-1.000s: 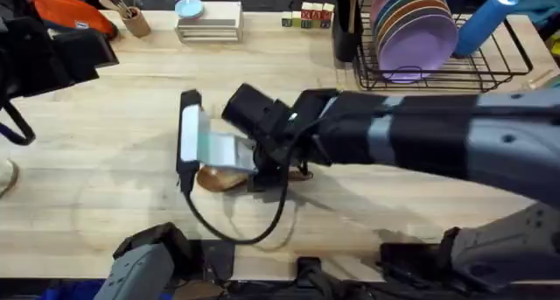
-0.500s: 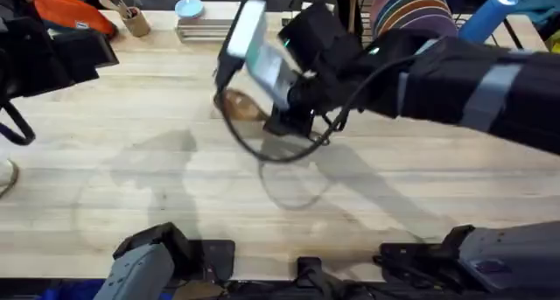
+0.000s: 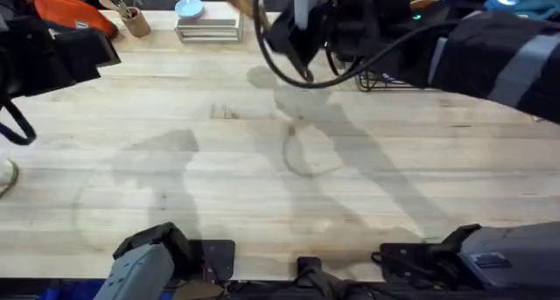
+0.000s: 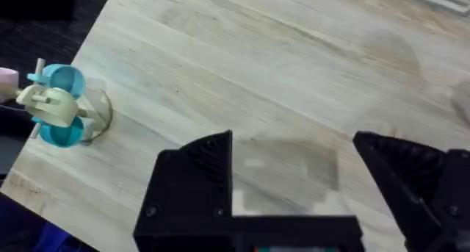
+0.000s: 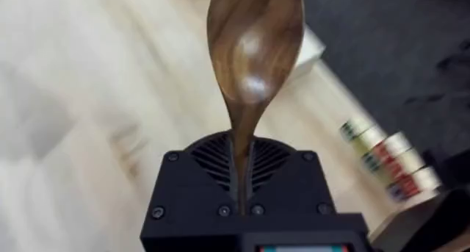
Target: Pick up the spoon on the table one by one and put them onto the rack
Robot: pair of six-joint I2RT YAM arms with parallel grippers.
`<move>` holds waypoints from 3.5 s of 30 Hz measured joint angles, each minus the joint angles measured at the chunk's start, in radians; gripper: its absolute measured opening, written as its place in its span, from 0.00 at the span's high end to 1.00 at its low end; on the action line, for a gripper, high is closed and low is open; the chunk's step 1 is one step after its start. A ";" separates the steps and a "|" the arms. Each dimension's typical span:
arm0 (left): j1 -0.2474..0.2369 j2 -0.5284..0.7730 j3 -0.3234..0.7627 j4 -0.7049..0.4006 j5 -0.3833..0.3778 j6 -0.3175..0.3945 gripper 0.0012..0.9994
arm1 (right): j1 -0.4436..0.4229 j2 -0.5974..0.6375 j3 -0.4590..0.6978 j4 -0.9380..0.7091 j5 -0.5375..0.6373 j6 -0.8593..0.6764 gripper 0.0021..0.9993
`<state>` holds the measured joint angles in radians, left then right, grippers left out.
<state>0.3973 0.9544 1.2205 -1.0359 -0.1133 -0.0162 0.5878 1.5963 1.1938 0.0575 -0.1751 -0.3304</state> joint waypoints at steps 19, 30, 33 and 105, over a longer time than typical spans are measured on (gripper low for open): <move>0.000 0.000 0.000 0.030 0.070 -0.003 0.01 | -0.278 0.000 0.001 0.443 0.121 0.108 0.97; 0.000 0.000 0.000 0.029 0.178 -0.003 0.01 | -0.333 0.138 0.002 0.508 0.164 0.152 0.97; 0.000 0.000 0.000 0.029 0.178 -0.003 0.01 | -0.351 0.160 0.002 0.514 0.165 0.152 0.97; 0.000 0.113 0.002 0.031 0.235 -0.003 0.01 | -0.375 0.180 0.015 0.150 0.172 0.146 0.00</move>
<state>0.3973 1.0676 1.2224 -1.0054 0.1222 -0.0196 0.2131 1.7764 1.2091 0.2077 -0.0029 -0.1841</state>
